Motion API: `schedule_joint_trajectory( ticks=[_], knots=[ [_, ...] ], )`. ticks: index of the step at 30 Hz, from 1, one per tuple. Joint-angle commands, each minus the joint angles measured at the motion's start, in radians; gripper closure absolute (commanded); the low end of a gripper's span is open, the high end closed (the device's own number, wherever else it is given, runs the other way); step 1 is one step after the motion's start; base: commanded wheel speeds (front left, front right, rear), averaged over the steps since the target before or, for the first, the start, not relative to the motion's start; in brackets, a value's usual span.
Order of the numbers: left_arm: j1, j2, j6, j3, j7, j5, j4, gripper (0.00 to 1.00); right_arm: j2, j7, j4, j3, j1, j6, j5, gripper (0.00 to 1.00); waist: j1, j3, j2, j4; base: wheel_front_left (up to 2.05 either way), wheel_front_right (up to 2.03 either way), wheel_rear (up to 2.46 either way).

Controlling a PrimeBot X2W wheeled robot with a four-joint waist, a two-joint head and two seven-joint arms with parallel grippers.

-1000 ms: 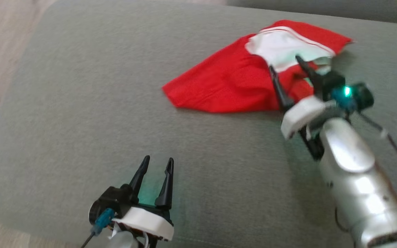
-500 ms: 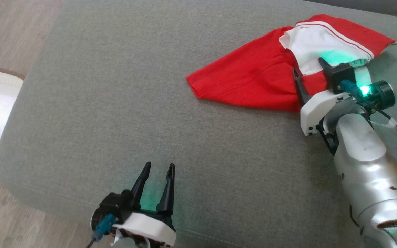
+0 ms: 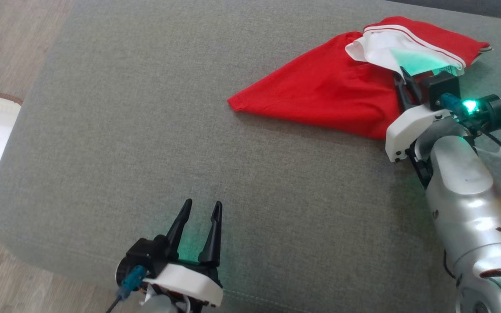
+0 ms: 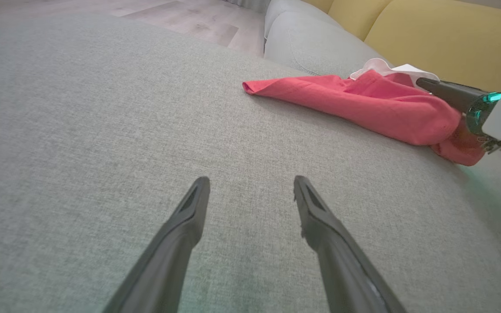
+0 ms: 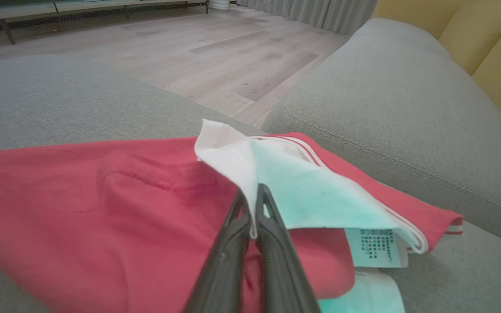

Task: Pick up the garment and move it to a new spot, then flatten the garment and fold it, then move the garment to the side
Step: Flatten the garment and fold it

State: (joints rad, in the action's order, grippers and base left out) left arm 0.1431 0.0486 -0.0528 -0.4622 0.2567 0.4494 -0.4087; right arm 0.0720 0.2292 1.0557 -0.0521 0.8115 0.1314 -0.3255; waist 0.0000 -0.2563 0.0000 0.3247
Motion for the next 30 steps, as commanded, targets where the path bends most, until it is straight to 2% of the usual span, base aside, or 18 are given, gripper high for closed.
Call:
schedule_joint_trajectory(
  ticks=[1, 7, 10, 16, 20, 25, 30],
  knots=[
    [0.019, 0.002, -0.001, 0.021, 0.005, 0.006, 0.021, 0.0, -0.022, 0.017, -0.023, 0.007, 0.045, -0.001, 0.009, 1.0, 0.0, 0.001, 0.0, 0.002, 0.0, 0.0, 0.0],
    [0.004, 0.002, 0.0, 0.036, 0.005, 0.004, 0.008, 0.0, -0.022, 0.031, -0.087, -0.008, 0.082, -0.001, 0.058, 1.0, 0.0, 0.037, 0.0, -0.005, 0.0, 0.0, 0.0],
    [-0.019, 0.002, -0.001, 0.059, 0.005, -0.01, -0.003, 0.0, -0.022, 0.032, -0.214, 0.001, 0.113, -0.001, 0.119, 1.0, 0.0, 0.09, 0.0, -0.025, 0.0, 0.0, 0.0],
    [-0.057, 0.002, -0.006, 0.085, 0.005, -0.03, -0.013, 0.0, -0.015, 0.032, -0.337, 0.005, 0.162, -0.001, 0.149, 1.0, 0.0, 0.164, 0.0, -0.052, 0.0, 0.0, 0.0],
    [-0.087, 0.002, -0.014, 0.088, 0.005, -0.039, -0.024, 0.0, 0.011, 0.032, -0.378, 0.055, 0.221, -0.001, 0.167, 1.0, 0.0, 0.213, 0.0, -0.058, 0.0, 0.0, 0.0],
    [-0.116, 0.002, -0.025, 0.048, 0.005, -0.036, -0.033, 0.0, 0.055, 0.032, -0.346, 0.157, 0.313, -0.001, 0.167, 1.0, 0.0, 0.245, 0.0, -0.015, 0.0, 0.0, 0.0],
    [-0.117, 0.002, -0.026, 0.001, 0.005, -0.016, -0.036, 0.0, 0.093, 0.032, -0.284, 0.181, 0.43, -0.001, 0.145, 1.0, 0.0, 0.242, 0.0, 0.075, 0.0, 0.0, 0.0]
  ],
)
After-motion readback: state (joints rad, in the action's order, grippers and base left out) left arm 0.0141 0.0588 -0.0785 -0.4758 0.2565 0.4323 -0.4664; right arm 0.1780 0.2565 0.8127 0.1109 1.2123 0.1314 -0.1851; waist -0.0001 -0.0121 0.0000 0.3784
